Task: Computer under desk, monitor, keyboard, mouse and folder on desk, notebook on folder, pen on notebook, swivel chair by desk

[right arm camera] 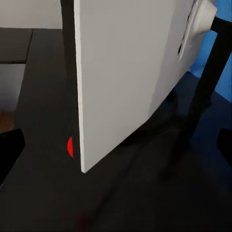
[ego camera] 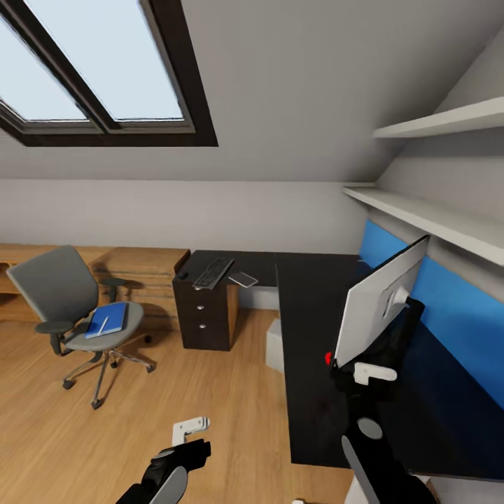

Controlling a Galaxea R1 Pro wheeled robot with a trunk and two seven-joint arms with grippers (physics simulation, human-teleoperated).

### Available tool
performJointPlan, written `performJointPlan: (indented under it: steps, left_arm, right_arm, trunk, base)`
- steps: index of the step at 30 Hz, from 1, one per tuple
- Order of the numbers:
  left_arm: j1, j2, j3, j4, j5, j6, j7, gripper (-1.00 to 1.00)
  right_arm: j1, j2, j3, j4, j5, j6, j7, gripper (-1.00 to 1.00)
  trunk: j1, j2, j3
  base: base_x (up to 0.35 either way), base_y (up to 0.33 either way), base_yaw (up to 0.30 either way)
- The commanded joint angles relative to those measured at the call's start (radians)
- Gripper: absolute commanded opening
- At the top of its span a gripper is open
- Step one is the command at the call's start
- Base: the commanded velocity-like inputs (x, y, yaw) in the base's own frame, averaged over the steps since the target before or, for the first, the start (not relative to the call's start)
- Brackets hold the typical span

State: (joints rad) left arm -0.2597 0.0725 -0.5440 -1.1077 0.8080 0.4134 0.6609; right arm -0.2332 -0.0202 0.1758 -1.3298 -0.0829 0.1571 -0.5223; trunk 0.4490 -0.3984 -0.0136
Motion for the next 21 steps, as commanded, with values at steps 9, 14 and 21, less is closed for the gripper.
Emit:
performJointPlan:
  steps: [9, 14, 21]
  left_arm:
    - [-0.001, 0.001, -0.003, 0.001, 0.007, 0.001, 0.008, 1.0]
    - [-0.001, 0.001, -0.004, 0.002, 0.007, 0.002, 0.008, 1.0]
    - [-0.001, 0.001, -0.004, 0.002, 0.007, 0.002, 0.008, 1.0]
  right_arm:
    - [0.0, -0.001, 0.128, 0.019, -0.001, -0.098, -0.188, 1.0]
    - [0.0, -0.001, 0.158, 0.025, 0.0, -0.123, -0.236, 1.0]
    - [0.0, -0.001, 0.166, 0.027, 0.001, -0.131, -0.254, 1.0]
  trunk:
    - [0.001, -0.002, -0.001]
    - [0.001, -0.002, -0.001]
    - [0.001, -0.002, -0.001]
  base:
    - [0.132, 0.161, 0.0]
    - [0.096, 0.106, 0.0]
    - [0.039, 0.021, 0.0]
